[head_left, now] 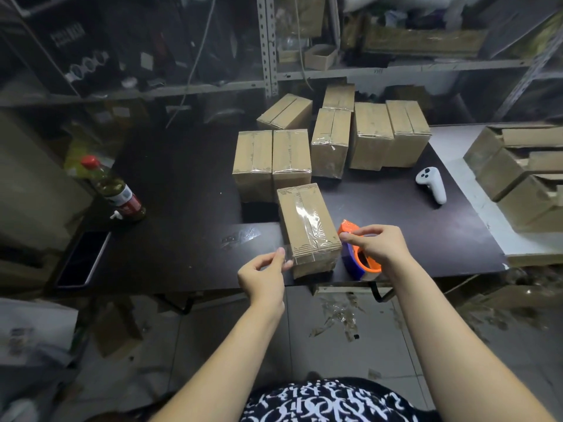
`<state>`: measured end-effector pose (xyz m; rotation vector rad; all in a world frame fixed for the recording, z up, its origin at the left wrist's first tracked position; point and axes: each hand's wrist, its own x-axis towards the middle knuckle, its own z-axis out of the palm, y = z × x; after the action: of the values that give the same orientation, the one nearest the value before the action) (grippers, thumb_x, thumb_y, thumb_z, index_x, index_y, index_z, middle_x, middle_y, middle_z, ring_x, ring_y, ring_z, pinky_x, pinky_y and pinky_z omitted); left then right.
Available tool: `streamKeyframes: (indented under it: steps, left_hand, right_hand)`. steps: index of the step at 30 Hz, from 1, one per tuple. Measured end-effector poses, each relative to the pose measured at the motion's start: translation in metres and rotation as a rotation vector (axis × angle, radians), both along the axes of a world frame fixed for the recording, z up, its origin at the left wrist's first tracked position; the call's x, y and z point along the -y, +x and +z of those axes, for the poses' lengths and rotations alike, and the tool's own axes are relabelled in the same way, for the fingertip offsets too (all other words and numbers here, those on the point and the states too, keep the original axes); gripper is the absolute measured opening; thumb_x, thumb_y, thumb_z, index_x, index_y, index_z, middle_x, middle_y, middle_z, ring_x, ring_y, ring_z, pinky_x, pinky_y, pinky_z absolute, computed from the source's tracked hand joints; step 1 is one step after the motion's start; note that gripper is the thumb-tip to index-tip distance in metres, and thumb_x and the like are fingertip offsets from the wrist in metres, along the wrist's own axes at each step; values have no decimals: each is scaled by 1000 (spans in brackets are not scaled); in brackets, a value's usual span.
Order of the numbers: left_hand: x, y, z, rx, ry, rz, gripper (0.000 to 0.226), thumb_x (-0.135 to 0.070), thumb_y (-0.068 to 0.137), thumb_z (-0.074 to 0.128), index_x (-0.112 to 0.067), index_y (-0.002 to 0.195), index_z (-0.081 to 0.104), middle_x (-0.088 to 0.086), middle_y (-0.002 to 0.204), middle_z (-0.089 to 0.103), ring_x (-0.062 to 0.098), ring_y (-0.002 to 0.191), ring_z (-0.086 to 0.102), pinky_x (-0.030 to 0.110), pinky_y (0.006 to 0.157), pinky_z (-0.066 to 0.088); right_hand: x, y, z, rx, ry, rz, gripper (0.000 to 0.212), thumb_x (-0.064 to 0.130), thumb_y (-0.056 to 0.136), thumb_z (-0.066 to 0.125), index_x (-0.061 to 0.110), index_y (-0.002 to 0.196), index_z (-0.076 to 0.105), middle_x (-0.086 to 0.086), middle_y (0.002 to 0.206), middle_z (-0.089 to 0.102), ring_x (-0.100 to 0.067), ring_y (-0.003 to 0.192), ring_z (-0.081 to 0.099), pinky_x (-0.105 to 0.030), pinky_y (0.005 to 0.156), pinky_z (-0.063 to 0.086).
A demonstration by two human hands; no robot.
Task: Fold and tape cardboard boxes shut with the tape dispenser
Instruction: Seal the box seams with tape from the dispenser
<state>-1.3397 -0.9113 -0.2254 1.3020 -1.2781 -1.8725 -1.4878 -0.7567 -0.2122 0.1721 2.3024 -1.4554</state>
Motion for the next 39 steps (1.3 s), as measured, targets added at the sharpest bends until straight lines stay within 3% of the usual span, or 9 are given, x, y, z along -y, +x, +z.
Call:
streamKeyframes:
  steps: [5, 9, 13, 18, 23, 26, 30, 36, 39]
  left_hand:
    - [-2, -6, -2, 31, 39, -24, 13, -9, 89, 78, 3, 87, 74, 14, 84, 77, 15, 67, 76, 13, 48, 46]
    - [-1, -8, -6, 65, 62, -30, 12, -12, 87, 80, -1, 84, 76, 11, 82, 78, 15, 68, 76, 18, 52, 46]
    - [1, -9, -10, 86, 115, -24, 11, -12, 86, 81, -3, 83, 77, 5, 78, 78, 15, 70, 77, 18, 44, 41]
    - [3, -10, -13, 119, 188, -68, 9, -15, 85, 82, -7, 85, 77, 2, 80, 79, 10, 71, 77, 24, 53, 47]
    - [4, -14, -18, 98, 358, -68, 10, -14, 84, 83, -7, 90, 77, 5, 84, 79, 12, 75, 77, 20, 47, 45]
    - [2, -14, -19, 92, 375, -74, 10, -13, 85, 82, -7, 91, 77, 6, 85, 79, 13, 75, 77, 21, 49, 48]
    - [2, -16, -21, 76, 411, -66, 13, -13, 86, 81, -4, 93, 76, 9, 85, 79, 15, 69, 76, 22, 48, 51]
    - [-1, -20, -27, 88, 449, -111, 13, -20, 92, 76, -11, 99, 72, 13, 100, 72, 20, 70, 60, 24, 45, 43]
    - [2, -20, -31, 117, 439, -234, 20, -31, 99, 65, -24, 111, 51, 9, 103, 62, 19, 71, 51, 24, 46, 35]
  right_hand:
    - [-5, -11, -1, 116, -5, 18, 40, 30, 64, 98, 11, 91, 76, -10, 105, 71, -24, 89, 64, -29, 58, 42]
    - [-5, -16, -13, 161, -3, 21, 42, 29, 64, 98, 11, 93, 75, -10, 110, 67, -30, 103, 60, -32, 62, 42]
    - [-7, -18, -25, 220, -24, 23, 46, 33, 64, 98, 11, 95, 73, -11, 102, 66, -25, 84, 56, -29, 55, 39]
    - [-9, -16, -29, 286, -69, 44, 45, 34, 67, 96, 13, 99, 72, -5, 84, 56, -18, 68, 45, -25, 49, 39]
    - [-5, -13, -31, 90, -65, 110, 26, 31, 76, 91, 20, 94, 77, -9, 115, 66, -26, 103, 59, -34, 79, 48]
    - [-2, -11, -33, 56, -60, 120, 22, 32, 79, 89, 22, 94, 76, -11, 115, 69, -24, 97, 61, -31, 70, 46]
    - [-1, -6, -36, 61, -69, 128, 18, 26, 83, 86, 19, 95, 75, -7, 111, 67, -26, 106, 59, -36, 84, 47]
    - [-3, 2, -34, -71, -151, 154, 11, 5, 85, 81, 7, 96, 80, 2, 87, 73, -3, 79, 64, -4, 62, 44]
    - [-4, 2, -38, -99, -148, 162, 11, 7, 87, 80, 12, 96, 81, 11, 88, 72, 2, 82, 62, -10, 71, 44]
